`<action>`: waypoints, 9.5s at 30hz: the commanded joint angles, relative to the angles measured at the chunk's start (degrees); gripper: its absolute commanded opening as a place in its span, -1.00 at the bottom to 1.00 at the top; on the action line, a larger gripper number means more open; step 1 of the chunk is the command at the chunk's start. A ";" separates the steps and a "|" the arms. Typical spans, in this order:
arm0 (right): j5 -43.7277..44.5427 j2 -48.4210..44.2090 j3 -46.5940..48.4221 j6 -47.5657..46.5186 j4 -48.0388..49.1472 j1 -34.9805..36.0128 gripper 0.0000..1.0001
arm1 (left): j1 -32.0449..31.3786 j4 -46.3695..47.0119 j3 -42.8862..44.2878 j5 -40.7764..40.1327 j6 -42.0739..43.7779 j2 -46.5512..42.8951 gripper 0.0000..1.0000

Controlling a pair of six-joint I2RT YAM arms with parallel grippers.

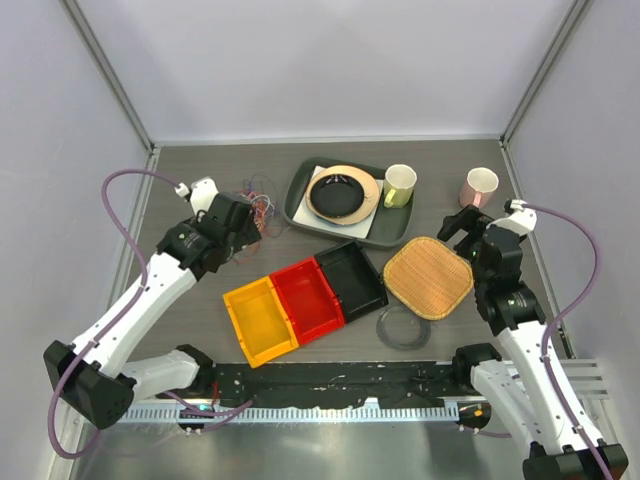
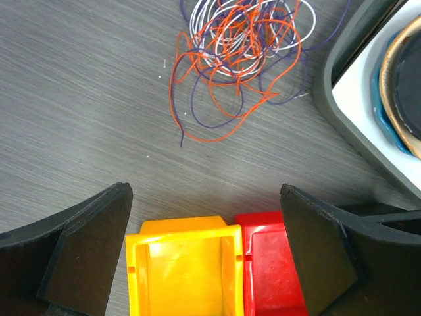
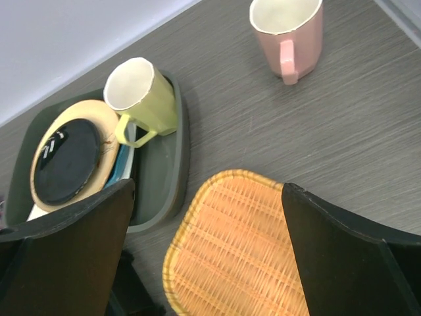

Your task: Untangle the cables

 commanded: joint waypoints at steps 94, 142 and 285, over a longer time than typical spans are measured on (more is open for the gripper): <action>1.77 87.78 58.25 -0.97 14.64 -3.96 -0.99 | 4.33 11.65 -13.86 0.36 -1.18 -2.79 1.00; -37.44 48.22 24.94 -6.43 29.33 22.48 0.83 | 15.66 38.71 7.33 46.67 10.69 16.47 -0.99; 9.06 53.43 86.12 -37.64 18.07 37.08 -0.99 | 5.91 46.53 3.55 51.78 30.90 32.72 0.98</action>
